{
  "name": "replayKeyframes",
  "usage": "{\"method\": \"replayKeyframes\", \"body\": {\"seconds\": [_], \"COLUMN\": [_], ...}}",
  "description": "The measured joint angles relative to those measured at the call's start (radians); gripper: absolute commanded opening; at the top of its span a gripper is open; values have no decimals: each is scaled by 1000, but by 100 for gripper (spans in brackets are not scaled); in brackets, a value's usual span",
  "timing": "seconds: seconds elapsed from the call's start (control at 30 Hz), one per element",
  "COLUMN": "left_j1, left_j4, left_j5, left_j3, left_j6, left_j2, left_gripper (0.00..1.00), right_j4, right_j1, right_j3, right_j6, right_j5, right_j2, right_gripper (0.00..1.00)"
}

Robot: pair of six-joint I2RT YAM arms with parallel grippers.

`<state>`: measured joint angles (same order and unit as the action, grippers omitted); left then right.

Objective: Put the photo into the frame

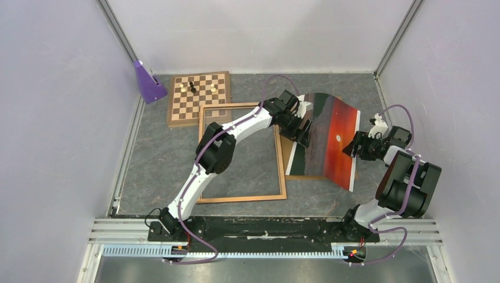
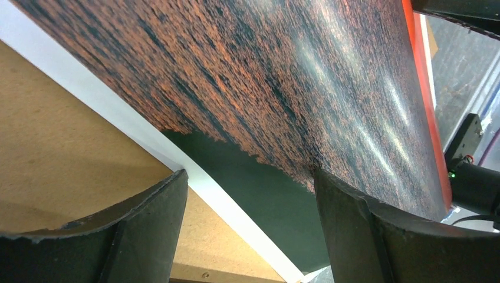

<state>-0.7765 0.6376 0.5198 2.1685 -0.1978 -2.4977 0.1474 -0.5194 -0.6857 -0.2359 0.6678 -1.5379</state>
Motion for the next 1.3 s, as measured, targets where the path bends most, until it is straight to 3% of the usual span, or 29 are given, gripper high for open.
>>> {"method": "replayKeyframes", "body": {"seconds": [0.23, 0.77, 1.3], "left_j1": [-3, 50, 74], "left_j4": [-17, 53, 112], "left_j5": [86, 109, -7], "left_j3": [-16, -22, 107], "left_j6": [0, -20, -38], "left_j2": [0, 40, 68], "left_gripper": [88, 89, 89], "right_j4": [5, 19, 33], "right_j1": [0, -13, -53], "right_j3": [0, 0, 22], "right_j6": [0, 0, -9], "right_j5": [2, -75, -180], "right_j2": [1, 19, 63], "right_gripper": [70, 69, 65]}}
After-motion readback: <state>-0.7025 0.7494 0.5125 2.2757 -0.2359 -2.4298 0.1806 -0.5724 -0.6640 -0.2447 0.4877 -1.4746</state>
